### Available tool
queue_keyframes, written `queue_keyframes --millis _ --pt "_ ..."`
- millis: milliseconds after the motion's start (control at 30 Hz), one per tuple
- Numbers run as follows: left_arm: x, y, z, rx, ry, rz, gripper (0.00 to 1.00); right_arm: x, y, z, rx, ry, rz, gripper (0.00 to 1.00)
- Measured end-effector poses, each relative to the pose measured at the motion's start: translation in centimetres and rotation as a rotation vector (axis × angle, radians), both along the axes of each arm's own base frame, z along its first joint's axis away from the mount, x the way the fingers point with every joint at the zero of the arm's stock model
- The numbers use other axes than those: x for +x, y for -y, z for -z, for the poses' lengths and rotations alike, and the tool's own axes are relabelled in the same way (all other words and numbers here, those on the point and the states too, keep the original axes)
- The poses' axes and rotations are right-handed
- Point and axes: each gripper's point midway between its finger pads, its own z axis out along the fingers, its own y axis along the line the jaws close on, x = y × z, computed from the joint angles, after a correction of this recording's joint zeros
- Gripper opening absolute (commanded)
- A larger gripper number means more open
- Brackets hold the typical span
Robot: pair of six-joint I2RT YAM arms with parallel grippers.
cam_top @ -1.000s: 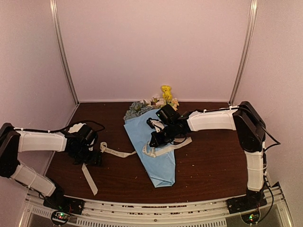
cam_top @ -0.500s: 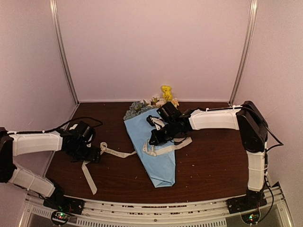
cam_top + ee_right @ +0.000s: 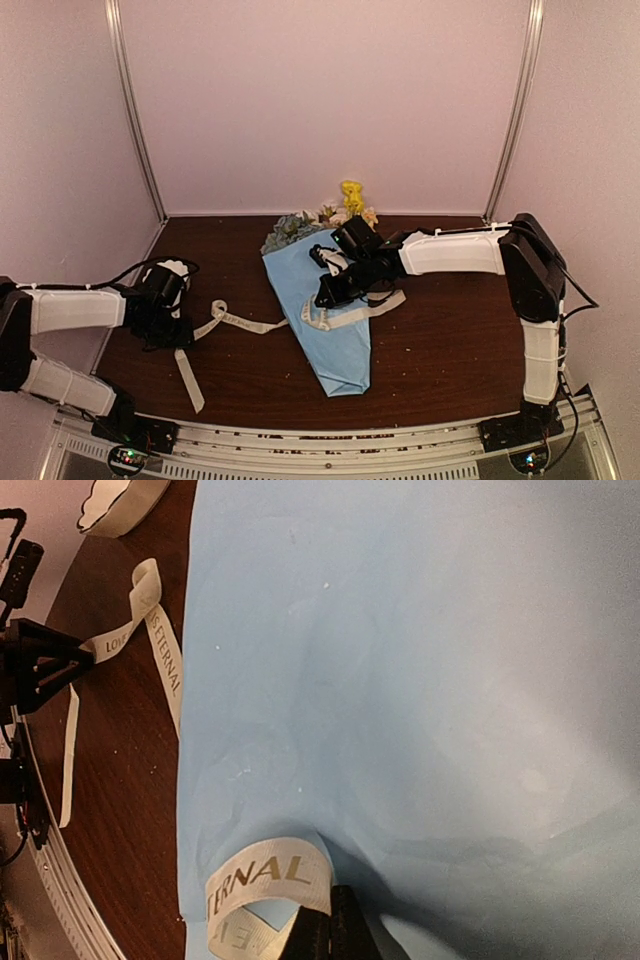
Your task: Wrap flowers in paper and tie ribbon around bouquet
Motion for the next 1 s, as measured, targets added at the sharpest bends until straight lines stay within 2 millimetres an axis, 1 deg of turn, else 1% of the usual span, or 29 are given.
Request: queue_keyframes --millis 33,167,267,333,400,433,467,533,567,600,633,700,767,833,933,1000 --pt "0.1 0.1 0.0 -0.007 0.004 0.003 0.0 0.0 0.0 0.0 0.002 -0.002 -0.001 0.0" --pt "0.1 1.4 0.0 -0.055 0.011 0.062 0.0 -0.1 -0.3 -0.4 0.016 -0.008 -0.005 0.0" --pt "-0.5 3.1 -0.6 -0.076 0.03 0.148 0.0 0.5 -1.1 -2.0 0.049 0.005 -0.001 0.0" --pt "-0.7 4.6 -2.0 -0.086 0.08 0.229 0.0 1.1 -1.8 -3.7 0.083 0.028 0.003 0.01" --pt "-0.8 7.0 -4.8 -0.102 0.163 0.344 0.0 2.0 -2.7 -5.9 0.128 0.061 0.009 0.07" --pt "-0.7 8.2 -6.4 -0.111 0.205 0.399 0.0 2.3 -3.0 -6.6 0.144 0.069 0.014 0.09" --pt "-0.6 9.7 -8.5 -0.128 0.26 0.465 0.0 2.7 -3.4 -7.6 0.164 0.082 0.016 0.11" --pt "-0.4 13.4 -13.7 -0.174 0.384 0.602 0.0 3.6 -4.1 -8.9 0.2 0.101 0.026 0.15" --pt "-0.3 14.9 -15.8 -0.195 0.435 0.657 0.0 4.1 -4.5 -9.4 0.217 0.105 0.031 0.17" --pt "-0.5 16.7 -18.5 -0.222 0.492 0.729 0.0 4.4 -4.8 -9.6 0.228 0.104 0.033 0.18" --pt "-0.6 18.2 -20.4 -0.245 0.535 0.786 0.0 4.7 -5.0 -9.7 0.237 0.1 0.036 0.2" --pt "-1.2 22.0 -24.2 -0.308 0.613 0.933 0.0 5.3 -5.2 -9.4 0.243 0.084 0.046 0.23" --pt "-1.6 24.7 -25.7 -0.343 0.641 1.039 0.0 5.6 -5.1 -9.1 0.241 0.068 0.05 0.27" --pt "-2.0 27.6 -26.1 -0.386 0.642 1.15 0.0 6.0 -5.0 -9.0 0.243 0.054 0.051 0.3" --pt "-1.8 30.9 -25.2 -0.433 0.614 1.273 0.0 6.7 -4.4 -9.3 0.257 0.04 0.056 0.34" --pt "-1.4 32.5 -24.4 -0.451 0.593 1.319 0.0 7.2 -3.9 -9.4 0.264 0.031 0.063 0.37"
